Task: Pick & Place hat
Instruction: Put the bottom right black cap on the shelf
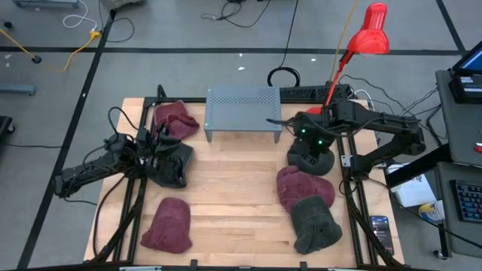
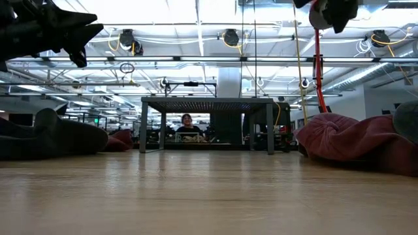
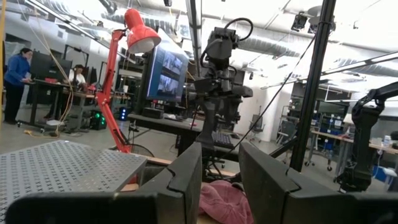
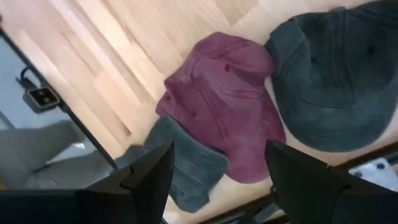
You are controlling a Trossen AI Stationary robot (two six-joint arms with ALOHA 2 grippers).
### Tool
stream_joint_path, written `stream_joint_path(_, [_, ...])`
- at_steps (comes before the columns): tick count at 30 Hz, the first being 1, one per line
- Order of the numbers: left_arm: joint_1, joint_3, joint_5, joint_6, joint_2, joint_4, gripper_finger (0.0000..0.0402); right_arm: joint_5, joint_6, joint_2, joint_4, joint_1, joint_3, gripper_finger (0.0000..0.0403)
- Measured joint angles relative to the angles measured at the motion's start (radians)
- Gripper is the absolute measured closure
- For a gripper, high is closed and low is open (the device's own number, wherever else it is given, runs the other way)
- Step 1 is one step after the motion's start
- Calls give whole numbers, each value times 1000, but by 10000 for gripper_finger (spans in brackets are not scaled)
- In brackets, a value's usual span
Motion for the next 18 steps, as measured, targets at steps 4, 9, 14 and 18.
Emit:
stream_joint_path(4, [0, 0, 0, 0, 0, 0, 289, 2, -108, -1, -3, 0, 0, 156])
stream_joint_path(9, [0, 0, 0, 0, 0, 0, 289, 3, -266, -3, -3, 0, 0, 156])
stream_joint_path(14, [0, 0, 0, 0, 0, 0, 289, 39, -452, -3, -2, 8, 0, 156])
stream_joint_path(18, [0, 0, 0, 0, 0, 0, 289, 108, -622, -3, -2, 30, 0, 156])
